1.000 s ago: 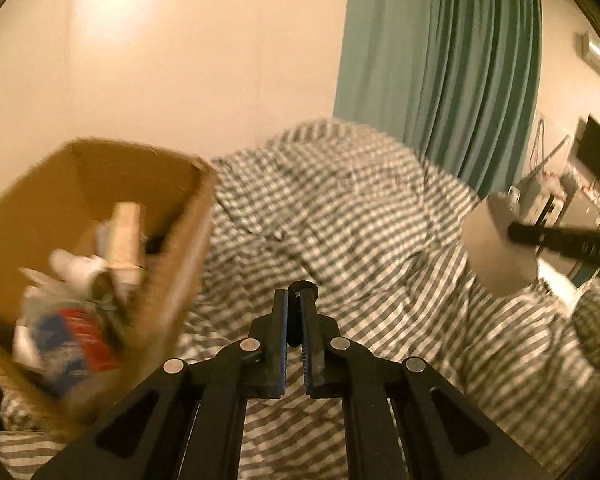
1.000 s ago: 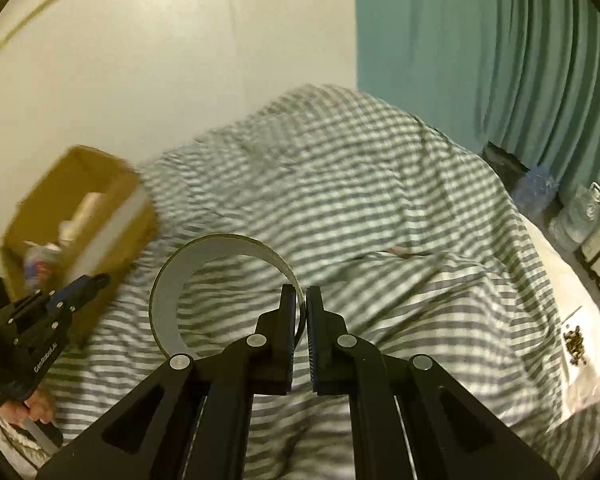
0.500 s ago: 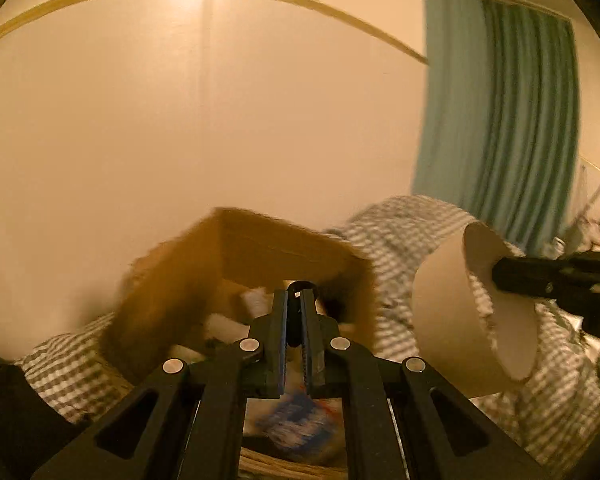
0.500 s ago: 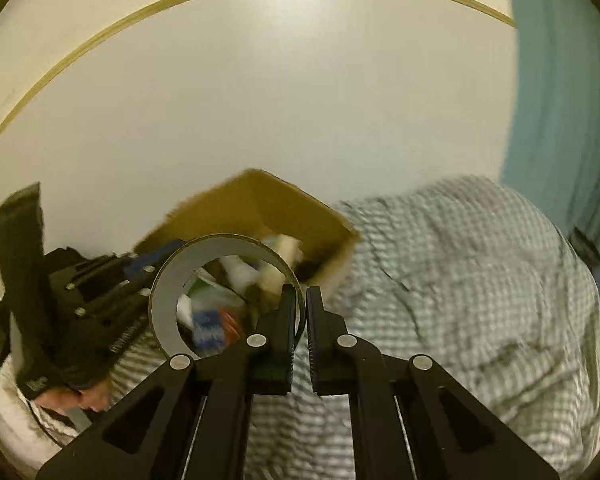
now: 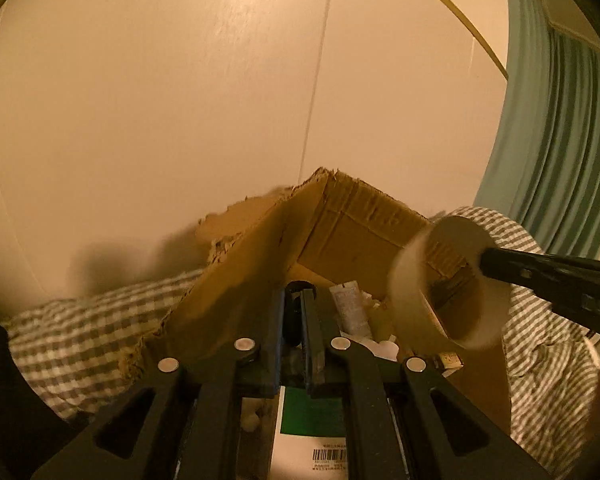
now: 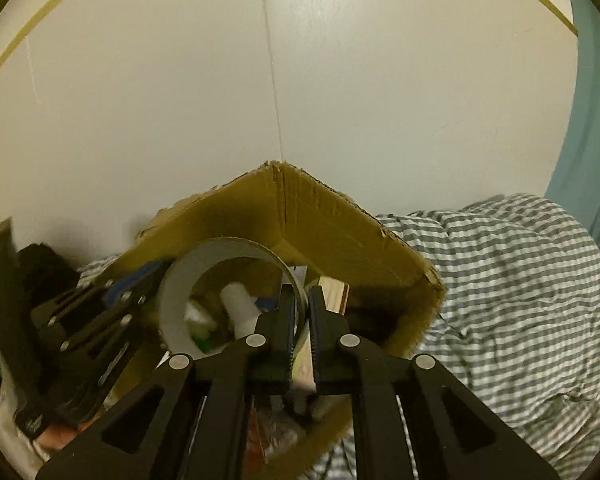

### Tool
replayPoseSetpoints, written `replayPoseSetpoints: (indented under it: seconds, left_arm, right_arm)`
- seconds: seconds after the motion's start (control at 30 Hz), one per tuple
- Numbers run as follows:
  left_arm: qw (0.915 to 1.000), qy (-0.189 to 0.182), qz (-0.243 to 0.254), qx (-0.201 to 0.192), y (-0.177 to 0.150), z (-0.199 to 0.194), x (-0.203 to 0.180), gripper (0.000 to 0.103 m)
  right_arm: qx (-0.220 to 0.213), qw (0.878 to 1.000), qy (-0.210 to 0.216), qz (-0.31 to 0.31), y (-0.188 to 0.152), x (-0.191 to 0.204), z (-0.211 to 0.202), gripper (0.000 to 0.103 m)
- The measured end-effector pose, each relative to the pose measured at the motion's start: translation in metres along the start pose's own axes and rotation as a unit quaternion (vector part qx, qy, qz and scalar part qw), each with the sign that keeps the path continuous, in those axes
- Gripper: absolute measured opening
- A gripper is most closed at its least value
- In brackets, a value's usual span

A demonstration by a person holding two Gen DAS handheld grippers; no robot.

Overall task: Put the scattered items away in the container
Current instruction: 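Carry the tape roll into the cardboard box and open the right tool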

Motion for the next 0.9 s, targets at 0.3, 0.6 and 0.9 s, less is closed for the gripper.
replayPoseSetpoints:
  seconds: [0.3,0.6,0.9]
  left_arm:
    - [0.9991,0.016,0.024,-0.030,-0.004,-0.018,-0.012,0.091]
    - [0.9975,0.017,0.037,-0.058,-0.009,-0.061,-0.039,0.101]
    - [0.9961,0.018,0.068,-0.053,-0.029,-0.088,-0.102,0.103]
  right_arm:
    - [-0.033,0.998,-0.003,0.061,0.005,-0.023,-0.015,0.069]
    - [-0.064,0.994,-0.053,0.077,-0.033,-0.083,-0.090,0.077]
    - [-0.067,0.988,-0.116,0.080,-0.109,-0.148,-0.156,0.084]
Point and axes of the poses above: each gripper's, at about its wrist camera, not at the fingertips, and z roughly the way its jaws point, x to its left, y to its top, the point moved 4 cm from there along z, roughly the way its jaws point, and after that the axes turned 14 degrees about -y, right-handed, at the moved point
